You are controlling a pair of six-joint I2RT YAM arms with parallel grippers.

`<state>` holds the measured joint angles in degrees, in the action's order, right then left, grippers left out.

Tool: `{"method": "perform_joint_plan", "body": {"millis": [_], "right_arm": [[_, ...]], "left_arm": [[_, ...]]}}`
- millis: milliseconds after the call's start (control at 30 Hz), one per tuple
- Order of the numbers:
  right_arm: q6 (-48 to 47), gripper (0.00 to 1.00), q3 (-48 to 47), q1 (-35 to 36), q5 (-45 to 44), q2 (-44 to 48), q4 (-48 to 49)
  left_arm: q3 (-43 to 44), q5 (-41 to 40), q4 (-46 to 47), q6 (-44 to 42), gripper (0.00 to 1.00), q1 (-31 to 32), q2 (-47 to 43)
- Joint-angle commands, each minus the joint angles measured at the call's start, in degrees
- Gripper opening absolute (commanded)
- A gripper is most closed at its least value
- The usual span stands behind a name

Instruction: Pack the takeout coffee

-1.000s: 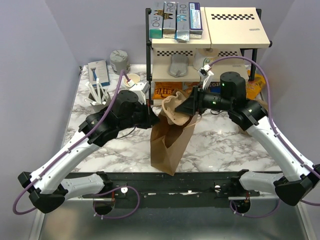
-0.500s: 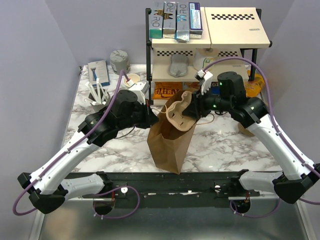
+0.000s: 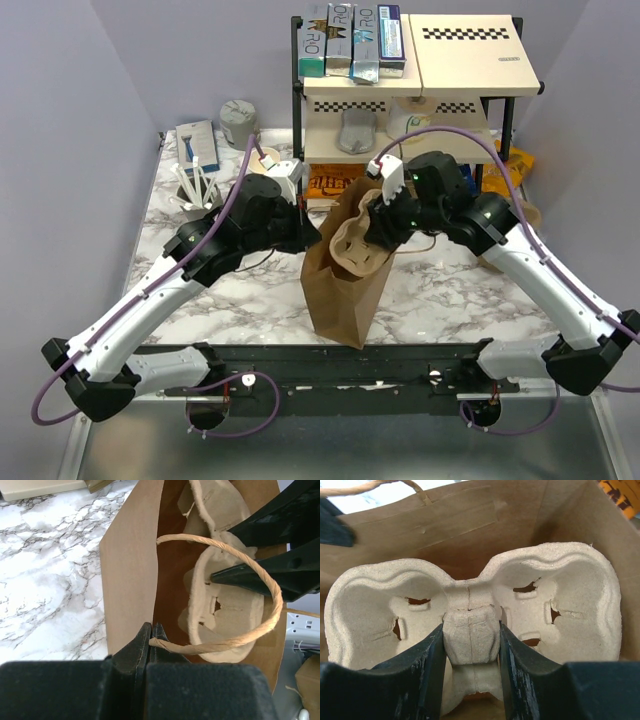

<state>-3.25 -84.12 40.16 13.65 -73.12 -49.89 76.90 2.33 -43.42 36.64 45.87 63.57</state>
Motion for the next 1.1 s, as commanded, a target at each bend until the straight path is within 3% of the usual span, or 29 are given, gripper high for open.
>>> {"method": "perform_joint_plan", "body": {"millis": [0,300,667,1067], "right_arm": [[-2.6,0.48,-2.4,4.5,-8.0,-3.3,-5.0],[-0.2,0.48,-4.0,9.1,-17.2,-8.7,-11.8],[2.1,0.5,1.8,9.2,-14.2,-3.7,-3.3],[2.8,0.77,1.3,9.1,-15.8,-2.7,-3.8]], "left_arm": [[1.6,2.1,-0.2,-0.3,0.0,-0.2,0.8],[1.5,1.6,0.1,-0.7,0.0,-0.2,0.8],[1.4,2.2,0.2,-0.4,0.0,-0.1,1.5],[1.7,2.3,-0.2,-0.3,0.0,-0.2,2.6]]}}
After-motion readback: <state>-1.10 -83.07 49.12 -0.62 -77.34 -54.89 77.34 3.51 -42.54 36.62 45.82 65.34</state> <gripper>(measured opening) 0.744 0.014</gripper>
